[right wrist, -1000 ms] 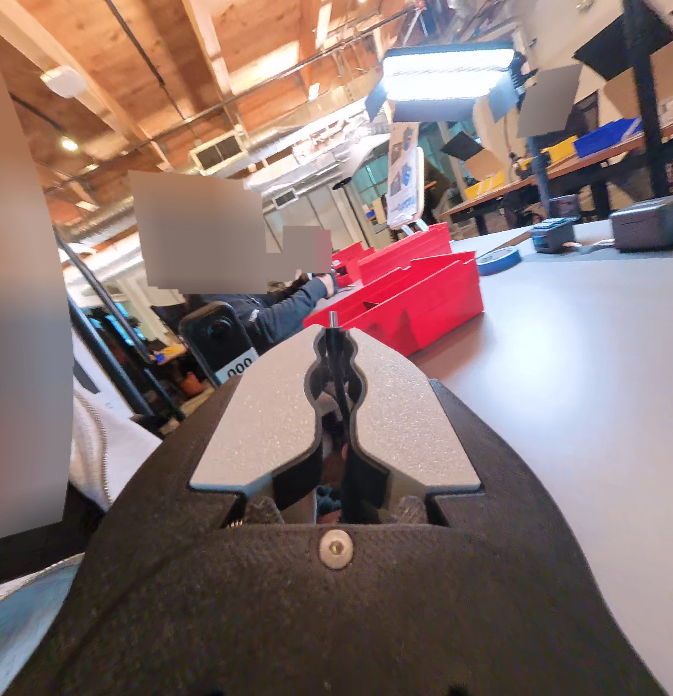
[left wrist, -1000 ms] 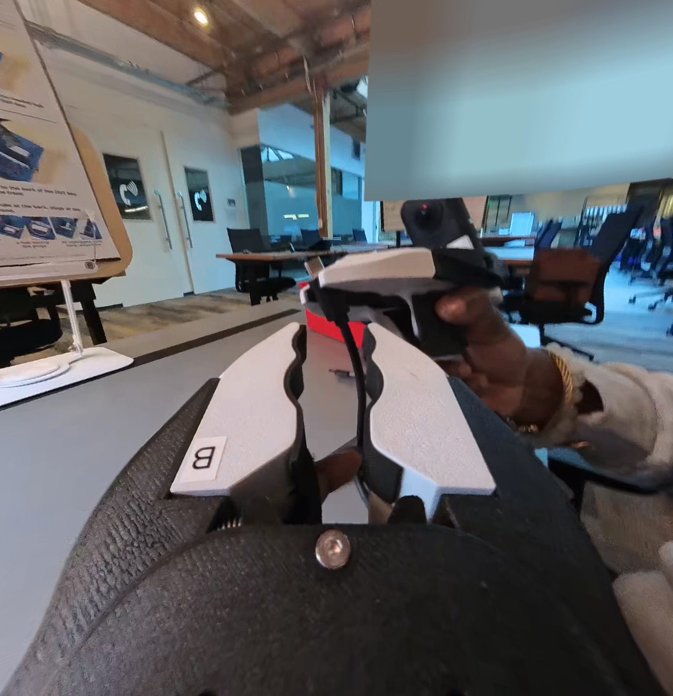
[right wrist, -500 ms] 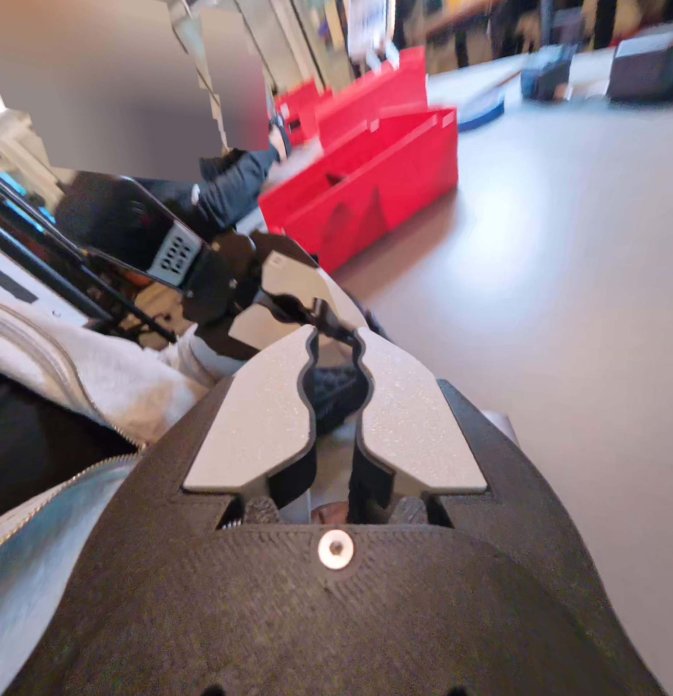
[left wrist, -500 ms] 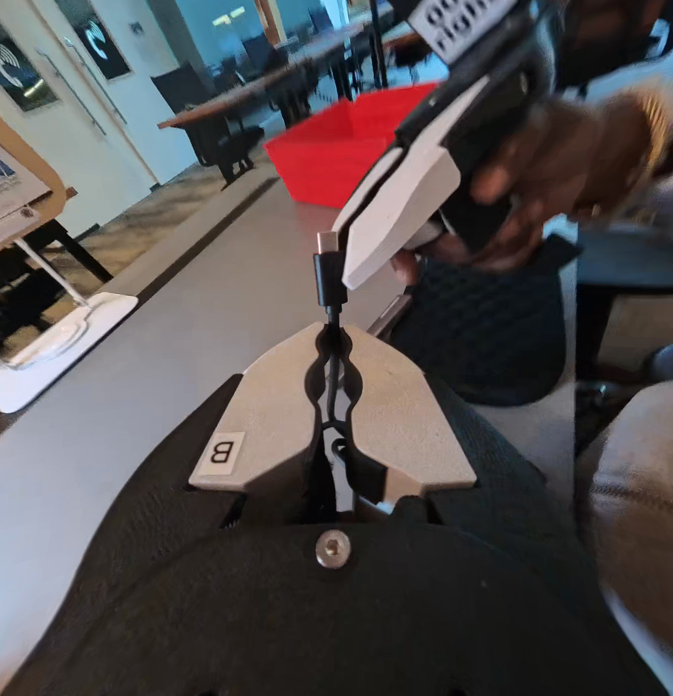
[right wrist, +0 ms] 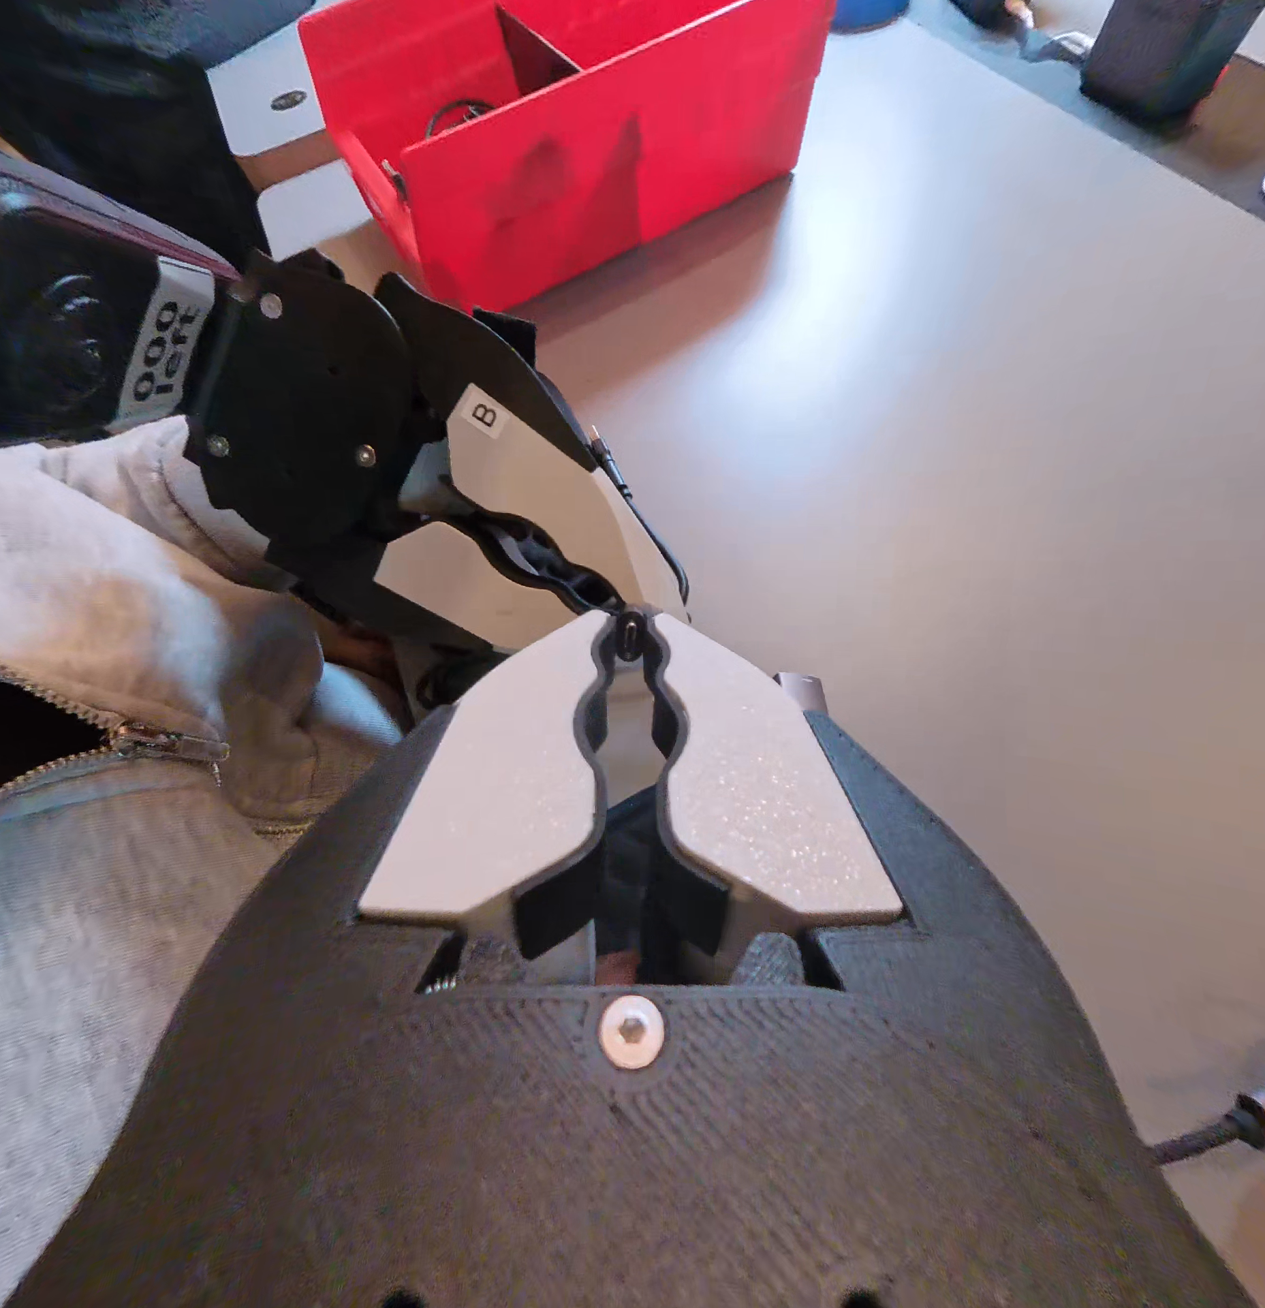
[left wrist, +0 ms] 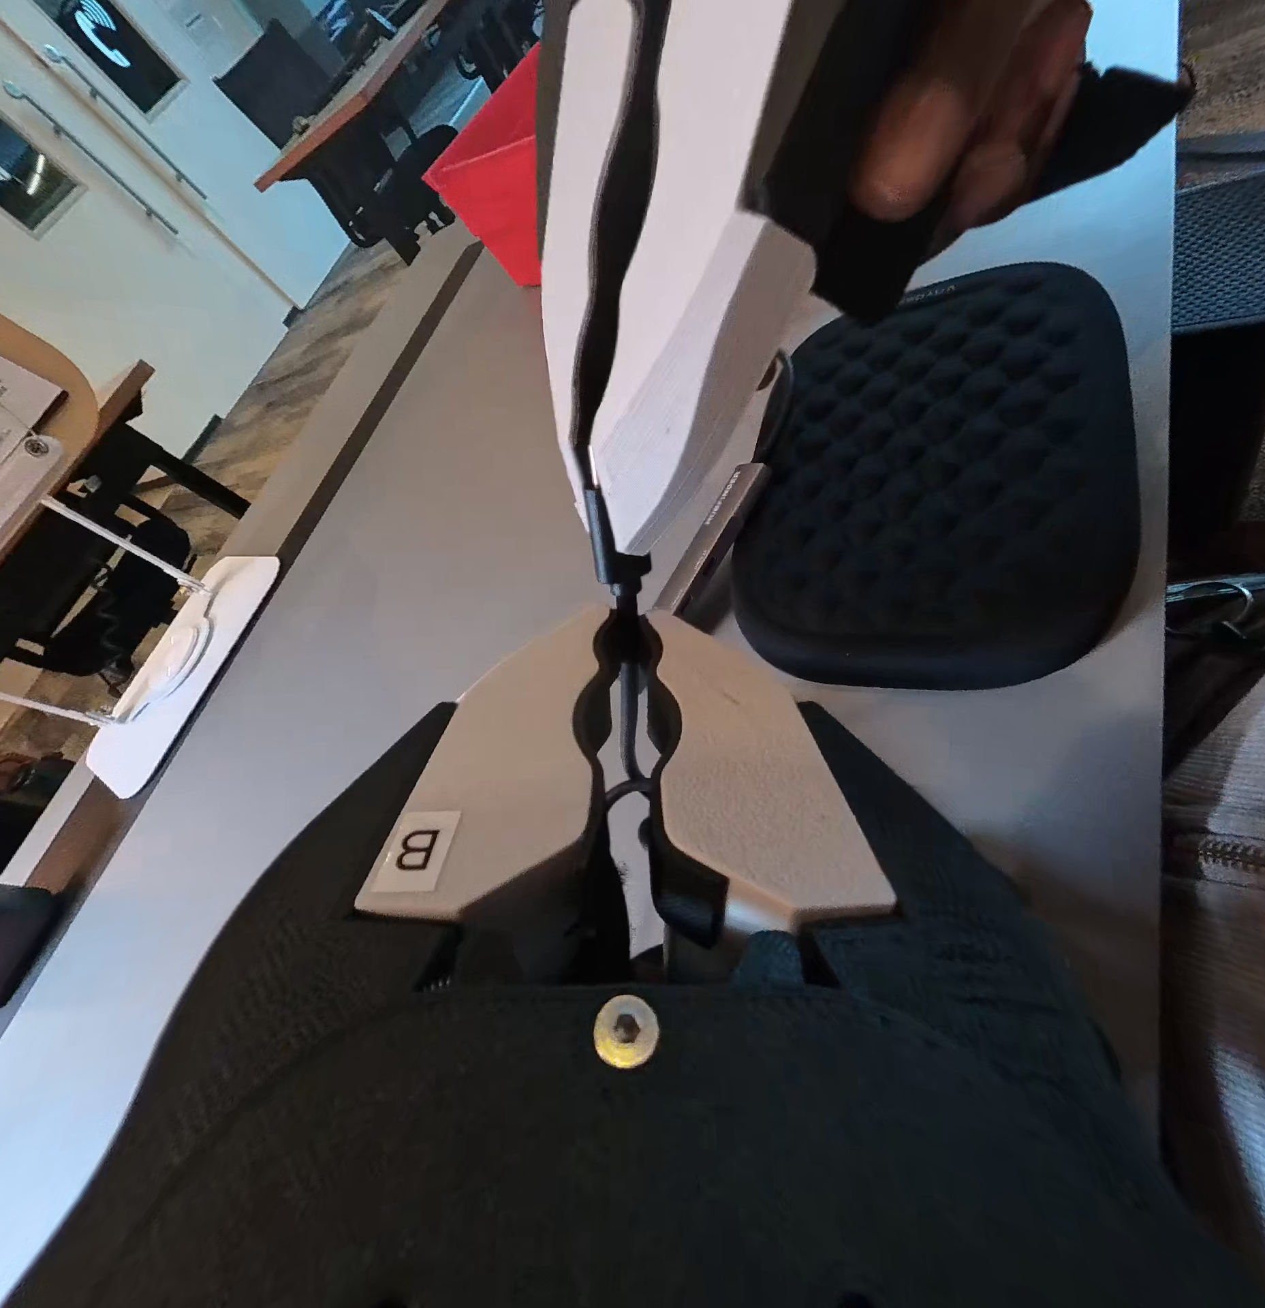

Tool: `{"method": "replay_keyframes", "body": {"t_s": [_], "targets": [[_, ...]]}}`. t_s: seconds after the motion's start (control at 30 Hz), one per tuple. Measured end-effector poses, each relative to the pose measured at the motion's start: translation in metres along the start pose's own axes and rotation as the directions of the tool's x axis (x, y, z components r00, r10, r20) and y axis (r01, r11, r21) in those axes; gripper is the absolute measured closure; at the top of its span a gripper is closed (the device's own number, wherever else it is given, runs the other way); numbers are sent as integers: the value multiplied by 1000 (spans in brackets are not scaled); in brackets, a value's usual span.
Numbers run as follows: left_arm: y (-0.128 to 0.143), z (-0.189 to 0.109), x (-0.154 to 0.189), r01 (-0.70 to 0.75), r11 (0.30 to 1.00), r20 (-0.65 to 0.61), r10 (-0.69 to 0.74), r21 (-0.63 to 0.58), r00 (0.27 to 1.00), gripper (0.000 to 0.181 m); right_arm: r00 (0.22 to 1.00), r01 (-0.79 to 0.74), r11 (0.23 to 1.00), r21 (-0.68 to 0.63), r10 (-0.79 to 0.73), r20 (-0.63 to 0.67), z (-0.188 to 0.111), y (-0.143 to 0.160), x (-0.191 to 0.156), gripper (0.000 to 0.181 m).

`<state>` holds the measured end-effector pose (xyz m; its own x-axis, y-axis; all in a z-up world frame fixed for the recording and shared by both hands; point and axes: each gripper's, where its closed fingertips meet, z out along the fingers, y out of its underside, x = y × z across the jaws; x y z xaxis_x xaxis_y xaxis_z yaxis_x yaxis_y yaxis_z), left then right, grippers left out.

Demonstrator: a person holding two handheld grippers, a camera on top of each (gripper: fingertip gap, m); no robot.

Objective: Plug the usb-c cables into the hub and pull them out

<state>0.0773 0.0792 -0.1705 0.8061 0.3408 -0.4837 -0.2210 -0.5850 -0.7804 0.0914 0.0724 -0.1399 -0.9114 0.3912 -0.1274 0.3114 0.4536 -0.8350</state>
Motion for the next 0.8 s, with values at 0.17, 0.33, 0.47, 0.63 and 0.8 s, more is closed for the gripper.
{"method": "replay_keyframes", "body": {"t_s": [0.17, 0.33, 0.47, 0.63, 0.8], "targets": [[-21, -15, -14, -72, 969, 142, 39, 236, 989, 170, 911, -379, 914, 147, 342, 230, -7, -10, 9, 175], [-37, -30, -17, -127, 904, 235, 30, 409, 972, 169, 577, -761, 638, 120, 579, 577, -12, -17, 8, 175], [-35, -26, -13, -94, 897, 204, 5, 432, 979, 146, 467, -818, 573, 58, 601, 649, -2, -11, -2, 175], [-23, -24, -16, -111, 921, 230, 24, 372, 973, 153, 407, -844, 536, 34, 599, 690, 3, -12, -5, 175], [-22, -26, -13, -71, 916, 185, -4, 396, 983, 163, 409, -830, 557, 26, 577, 707, 5, -13, -9, 175]]}}
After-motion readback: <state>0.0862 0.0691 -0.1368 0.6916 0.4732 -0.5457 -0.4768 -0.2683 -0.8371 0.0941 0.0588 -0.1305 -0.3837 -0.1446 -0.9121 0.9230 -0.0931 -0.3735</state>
